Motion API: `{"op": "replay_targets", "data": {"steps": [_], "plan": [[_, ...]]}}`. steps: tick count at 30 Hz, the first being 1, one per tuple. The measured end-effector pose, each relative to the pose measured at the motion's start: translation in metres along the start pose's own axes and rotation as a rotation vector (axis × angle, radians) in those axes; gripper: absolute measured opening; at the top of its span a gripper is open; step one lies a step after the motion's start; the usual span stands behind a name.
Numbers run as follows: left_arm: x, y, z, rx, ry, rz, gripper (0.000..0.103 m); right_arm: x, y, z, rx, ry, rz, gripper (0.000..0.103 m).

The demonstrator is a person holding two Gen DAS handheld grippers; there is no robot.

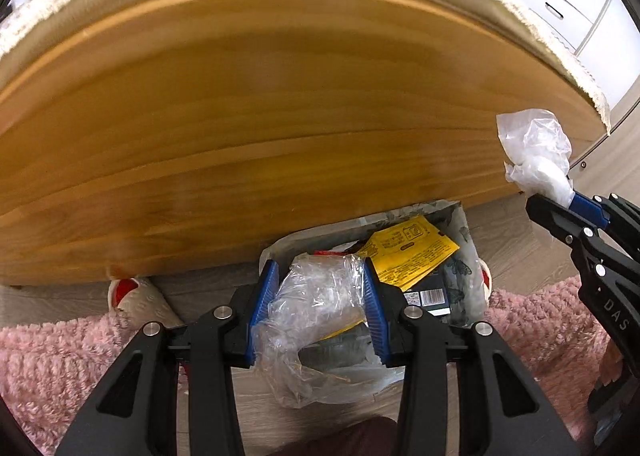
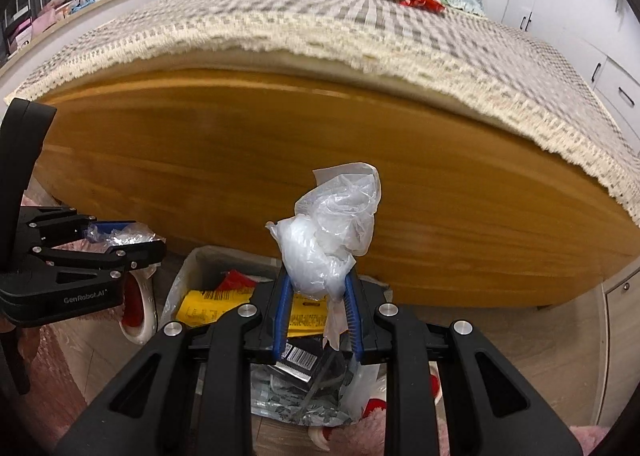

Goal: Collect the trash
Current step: 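Carry the clear wrapper with the left tool while the right tool carries the plastic bag to the wastebasket, then lower both tools holding clear plastic into the wastebasket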

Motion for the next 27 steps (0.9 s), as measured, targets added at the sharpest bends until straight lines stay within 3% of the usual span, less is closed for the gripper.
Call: {"op": "replay_targets", "data": {"steps": [27], "plan": [[-0.043, 0.012, 0.02, 0.038, 0.093, 0.041, 0.039, -0.04, 0.011, 0.025, 0.041, 0.165, 0.006, 0.024]]}}
Point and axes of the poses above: each gripper's, at about its wrist camera, not at the fingertips, and x roughly against the way its jaws point, y to its left, z to its underside, the point moved 6 cm from there along -x, roughly the way its jaws point, and after that the axes turned 13 degrees about -x, right-handed, at the moved point
